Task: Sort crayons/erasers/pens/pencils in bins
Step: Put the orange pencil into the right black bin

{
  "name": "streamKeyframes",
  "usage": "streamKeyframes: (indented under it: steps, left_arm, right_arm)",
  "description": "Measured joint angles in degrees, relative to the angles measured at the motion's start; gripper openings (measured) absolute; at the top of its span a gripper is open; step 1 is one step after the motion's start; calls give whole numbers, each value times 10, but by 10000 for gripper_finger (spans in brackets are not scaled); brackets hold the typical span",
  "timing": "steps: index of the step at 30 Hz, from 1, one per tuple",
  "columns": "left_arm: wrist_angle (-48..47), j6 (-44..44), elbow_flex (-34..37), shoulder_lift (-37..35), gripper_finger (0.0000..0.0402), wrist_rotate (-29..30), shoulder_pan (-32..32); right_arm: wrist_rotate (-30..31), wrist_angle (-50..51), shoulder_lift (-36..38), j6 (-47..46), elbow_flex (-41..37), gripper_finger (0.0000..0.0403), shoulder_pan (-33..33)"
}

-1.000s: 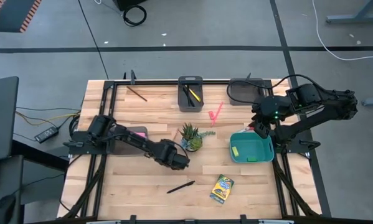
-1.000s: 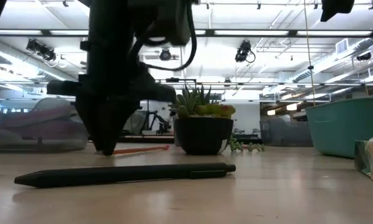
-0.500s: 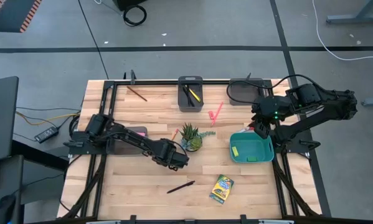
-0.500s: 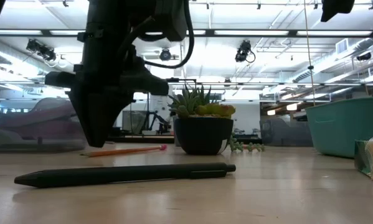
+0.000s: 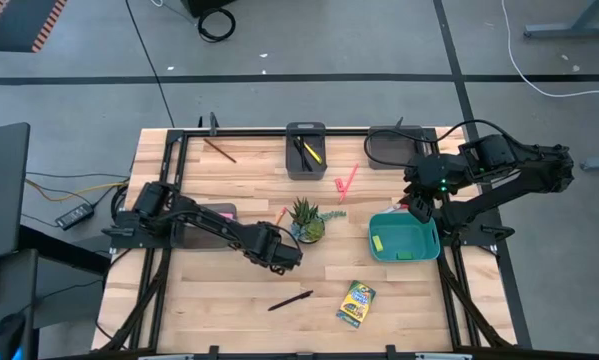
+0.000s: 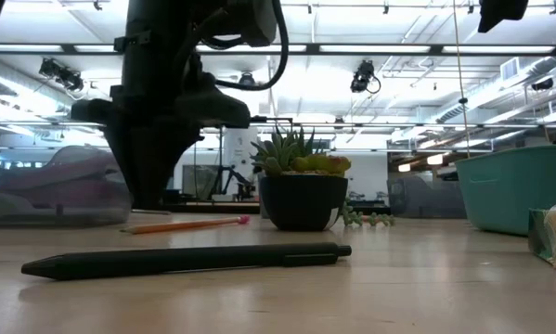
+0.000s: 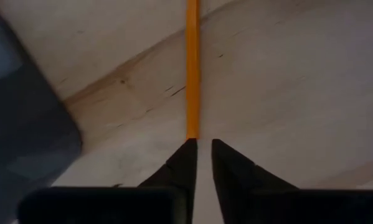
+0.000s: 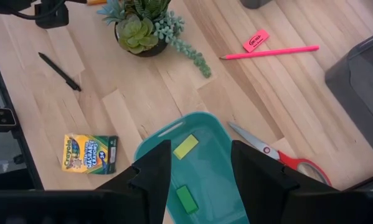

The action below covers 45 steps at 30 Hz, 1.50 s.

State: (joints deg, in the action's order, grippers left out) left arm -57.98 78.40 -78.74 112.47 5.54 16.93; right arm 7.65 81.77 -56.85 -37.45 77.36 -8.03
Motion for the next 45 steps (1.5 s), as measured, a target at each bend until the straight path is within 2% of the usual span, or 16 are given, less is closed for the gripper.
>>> streamKeyframes:
  steps: [9, 16, 21, 39, 45]
  left_arm:
    - [11, -15, 25, 1, 154, 0, -1]
    - [54, -16, 49, 1, 172, -8, -1]
    - [61, -16, 64, -1, 151, -17, 0]
    - [53, -56, 67, 0, 29, -9, -11]
    - [44, -58, 70, -11, 24, 1, -23]
  right_arm:
    - [0, 0, 0, -19, 0, 172, 0]
    - [0, 0, 0, -26, 0, 172, 0]
    - [0, 0, 0, -36, 0, 172, 0]
    - [0, 0, 0, -60, 0, 172, 0]
    - [0, -1, 0, -65, 0, 172, 0]
